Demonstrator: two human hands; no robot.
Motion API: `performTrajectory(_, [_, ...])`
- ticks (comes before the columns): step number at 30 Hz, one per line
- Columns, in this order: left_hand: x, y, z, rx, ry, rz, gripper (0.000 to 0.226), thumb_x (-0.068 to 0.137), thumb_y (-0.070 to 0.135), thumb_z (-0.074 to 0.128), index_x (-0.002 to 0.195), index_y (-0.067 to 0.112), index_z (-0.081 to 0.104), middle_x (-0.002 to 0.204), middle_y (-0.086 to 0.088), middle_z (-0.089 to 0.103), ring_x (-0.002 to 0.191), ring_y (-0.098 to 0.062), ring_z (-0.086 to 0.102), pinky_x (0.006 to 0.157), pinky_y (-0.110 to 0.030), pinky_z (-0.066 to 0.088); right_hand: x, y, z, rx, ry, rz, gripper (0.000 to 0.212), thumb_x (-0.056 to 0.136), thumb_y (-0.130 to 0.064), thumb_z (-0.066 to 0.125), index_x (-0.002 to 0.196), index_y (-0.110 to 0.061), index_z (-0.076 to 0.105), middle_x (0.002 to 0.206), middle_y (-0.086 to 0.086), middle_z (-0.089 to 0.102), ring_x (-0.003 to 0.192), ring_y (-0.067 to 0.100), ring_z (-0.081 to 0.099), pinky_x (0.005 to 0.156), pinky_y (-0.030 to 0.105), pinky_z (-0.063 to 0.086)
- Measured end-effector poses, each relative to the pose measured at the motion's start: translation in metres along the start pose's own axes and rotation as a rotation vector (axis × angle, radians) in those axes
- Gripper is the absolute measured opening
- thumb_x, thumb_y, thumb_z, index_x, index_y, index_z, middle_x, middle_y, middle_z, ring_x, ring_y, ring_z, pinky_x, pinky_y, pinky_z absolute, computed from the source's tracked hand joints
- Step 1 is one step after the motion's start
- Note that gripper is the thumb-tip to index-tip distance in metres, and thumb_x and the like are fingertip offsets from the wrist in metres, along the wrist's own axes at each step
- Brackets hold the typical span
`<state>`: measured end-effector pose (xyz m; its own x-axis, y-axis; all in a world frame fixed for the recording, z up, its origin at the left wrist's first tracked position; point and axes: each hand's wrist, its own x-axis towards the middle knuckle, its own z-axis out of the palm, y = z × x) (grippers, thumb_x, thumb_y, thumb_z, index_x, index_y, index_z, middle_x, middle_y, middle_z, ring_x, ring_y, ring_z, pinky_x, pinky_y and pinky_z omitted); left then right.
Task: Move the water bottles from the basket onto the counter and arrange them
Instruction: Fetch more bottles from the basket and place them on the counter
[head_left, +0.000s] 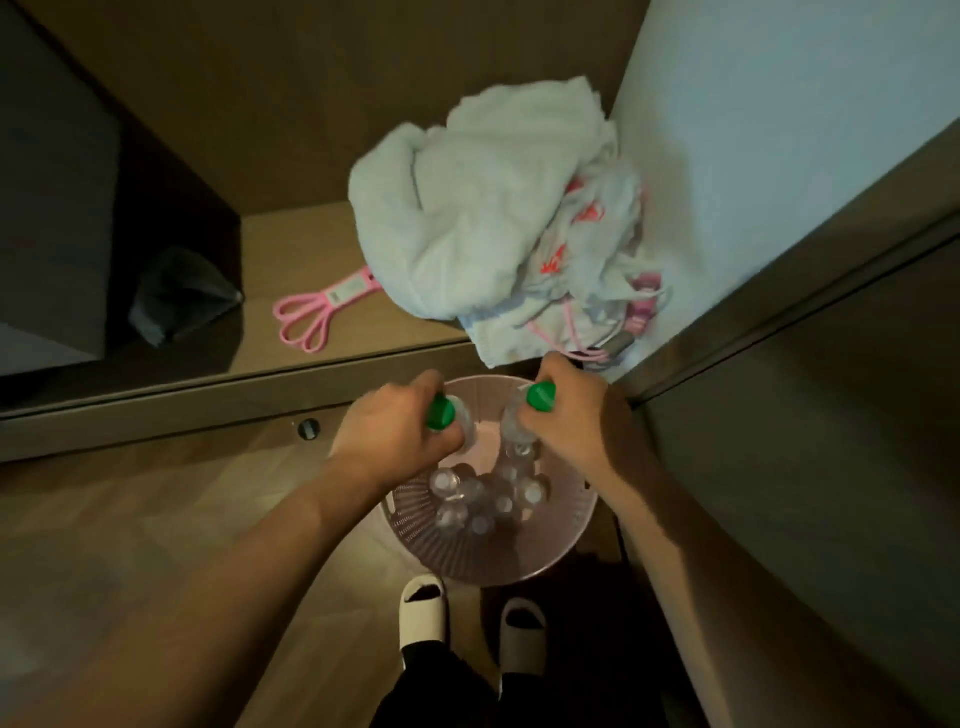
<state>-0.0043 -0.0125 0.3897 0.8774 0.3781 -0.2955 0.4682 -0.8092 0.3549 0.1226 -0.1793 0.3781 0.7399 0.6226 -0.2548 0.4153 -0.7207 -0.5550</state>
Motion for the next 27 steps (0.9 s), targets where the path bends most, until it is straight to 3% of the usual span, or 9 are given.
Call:
performTrajectory(3, [-0.057, 0.041, -0.088, -0.043, 0.133, -0.041, 0.033, 0.076, 0.051, 0.061, 0.092, 0.023, 0.054, 0.075, -0.002, 0.065, 0.071, -0.030, 0.064, 0.060, -0.037, 0.053, -0.049, -0.060, -0.084, -0.026, 0.066, -0.016, 0.032, 0.080, -0.036, 0.069, 0.087, -0.020, 0.042, 0.076, 0.004, 0.055, 0.076, 0.031, 0.058, 0.061, 0.032, 0.038])
performTrajectory(6, [-0.113, 0.074, -0.162, -0.116, 0.299, -0.085, 0.028, 0.076, 0.045, 0.064, 0.093, 0.025, 0.056, 0.073, 0.004, 0.062, 0.067, -0.022, 0.063, 0.061, -0.037, 0.056, -0.097, -0.116, -0.149, -0.054, 0.189, -0.094, 0.033, 0.079, -0.039, 0.068, 0.090, -0.020, 0.044, 0.079, 0.005, 0.061, 0.074, 0.030, 0.058, 0.062, 0.034, 0.045])
performTrajectory(11, [-0.188, 0.086, -0.225, -0.340, 0.517, -0.219, 0.029, 0.072, 0.047, 0.061, 0.092, 0.026, 0.059, 0.071, 0.004, 0.065, 0.058, -0.015, 0.064, 0.056, -0.040, 0.058, -0.144, -0.188, -0.197, -0.088, 0.240, -0.202, 0.031, 0.080, -0.039, 0.065, 0.090, -0.018, 0.045, 0.077, 0.004, 0.060, 0.070, 0.030, 0.053, 0.060, 0.036, 0.043])
performTrajectory(18, [-0.265, 0.042, -0.267, -0.446, 0.705, -0.376, 0.025, 0.075, 0.040, 0.071, 0.091, 0.022, 0.064, 0.073, 0.009, 0.063, 0.068, -0.007, 0.061, 0.062, -0.032, 0.056, -0.163, -0.282, -0.178, -0.121, 0.124, -0.325, 0.030, 0.081, -0.043, 0.064, 0.085, -0.020, 0.046, 0.070, -0.001, 0.057, 0.064, 0.022, 0.053, 0.054, 0.032, 0.038])
performTrajectory(20, [-0.286, 0.013, -0.279, -0.455, 0.754, -0.423, 0.026, 0.074, 0.040, 0.070, 0.092, 0.022, 0.064, 0.076, 0.009, 0.064, 0.071, -0.007, 0.061, 0.063, -0.028, 0.055, -0.162, -0.316, -0.162, -0.118, 0.093, -0.372, 0.030, 0.080, -0.045, 0.065, 0.085, -0.022, 0.046, 0.069, -0.004, 0.056, 0.061, 0.016, 0.050, 0.051, 0.030, 0.034])
performTrajectory(23, [-0.314, -0.042, -0.292, -0.467, 0.819, -0.507, 0.025, 0.073, 0.039, 0.070, 0.091, 0.023, 0.065, 0.078, 0.009, 0.065, 0.075, -0.010, 0.062, 0.069, -0.034, 0.056, -0.158, -0.374, -0.129, -0.137, 0.052, -0.434, 0.028, 0.082, -0.045, 0.065, 0.086, -0.024, 0.046, 0.071, -0.008, 0.055, 0.063, 0.012, 0.049, 0.052, 0.028, 0.031])
performTrajectory(27, [-0.356, -0.124, -0.310, -0.476, 0.874, -0.596, 0.025, 0.073, 0.041, 0.071, 0.090, 0.024, 0.063, 0.075, 0.010, 0.064, 0.070, -0.009, 0.061, 0.064, -0.032, 0.055, -0.155, -0.456, -0.071, -0.174, -0.043, -0.502, 0.028, 0.081, -0.046, 0.066, 0.085, -0.027, 0.045, 0.076, -0.007, 0.058, 0.066, 0.009, 0.052, 0.054, 0.029, 0.040])
